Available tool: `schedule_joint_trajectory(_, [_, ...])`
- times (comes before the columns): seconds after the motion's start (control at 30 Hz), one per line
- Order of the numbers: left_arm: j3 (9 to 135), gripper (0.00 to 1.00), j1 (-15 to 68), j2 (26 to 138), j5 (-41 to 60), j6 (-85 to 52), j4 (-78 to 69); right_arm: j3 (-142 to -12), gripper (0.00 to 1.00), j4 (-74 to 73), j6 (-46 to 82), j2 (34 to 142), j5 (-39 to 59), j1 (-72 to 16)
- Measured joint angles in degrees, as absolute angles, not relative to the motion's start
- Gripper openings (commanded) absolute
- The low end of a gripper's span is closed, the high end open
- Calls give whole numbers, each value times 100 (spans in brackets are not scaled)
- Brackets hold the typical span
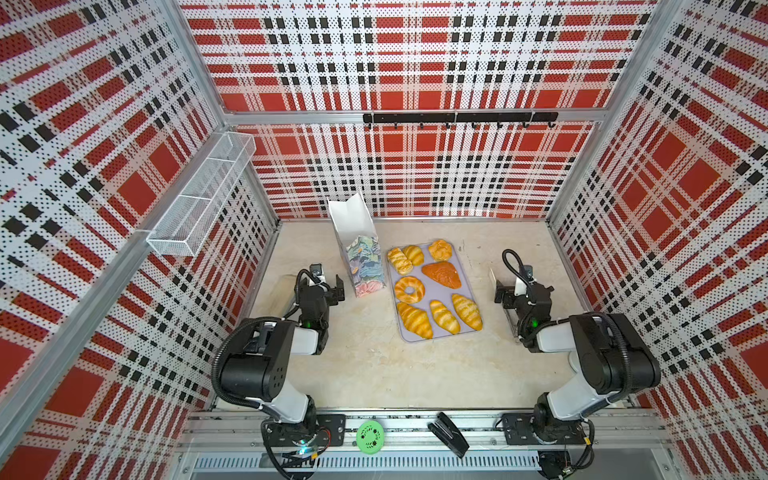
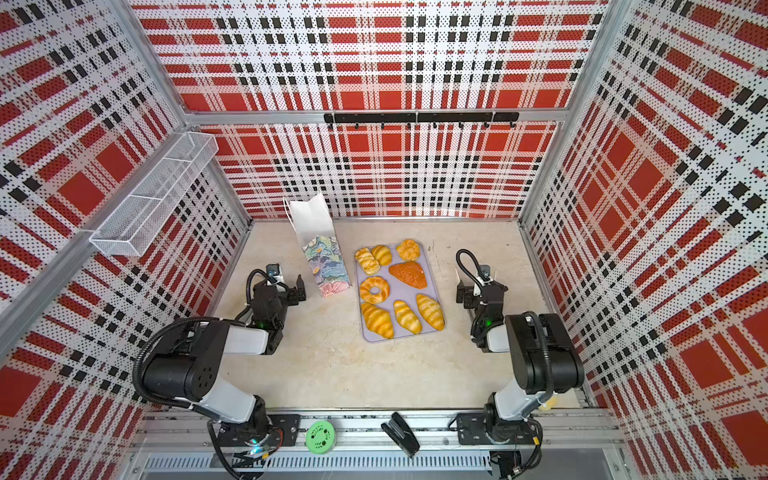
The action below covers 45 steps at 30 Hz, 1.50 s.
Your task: Place the fake bread into the paper bag
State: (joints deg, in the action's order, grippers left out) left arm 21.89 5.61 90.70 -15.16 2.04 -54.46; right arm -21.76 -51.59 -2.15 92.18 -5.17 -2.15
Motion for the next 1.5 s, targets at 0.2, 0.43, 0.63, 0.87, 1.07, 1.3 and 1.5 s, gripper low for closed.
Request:
schedule_joint_trajectory(0.2, [2189,99,561,9070,-1516,204,-5446,-2176,100,-5159,-215,9218,-517,-215])
schedule_joint_trajectory(0.43, [2189,99,561,9070,-1516,204,-5446,-2176,100,-5159,-215,9218,-515,-215])
schedule_joint_trajectory(0.63, [2189,99,561,9070,-1516,204,-5446,-2176,100,-5159,-215,9218,-515,-215])
schedule_joint_trajectory(0.87, [2189,99,561,9070,-1516,204,-5446,-2176,100,-5157,-215,9218,-515,-215])
schedule_joint_trajectory(1.07, [2189,99,558,9070,-1511,204,-5446,-2176,100,-5157,-215,9218,-515,-215])
schedule_joint_trajectory(1.3, [2187,99,484,8827,-1542,132,-5231,-2305,100,-4497,-209,8825,-497,-215])
schedule_joint_trajectory(1.5, [2316,99,419,7478,-1839,-204,-4049,-3087,100,-3044,-25,7874,-480,-213])
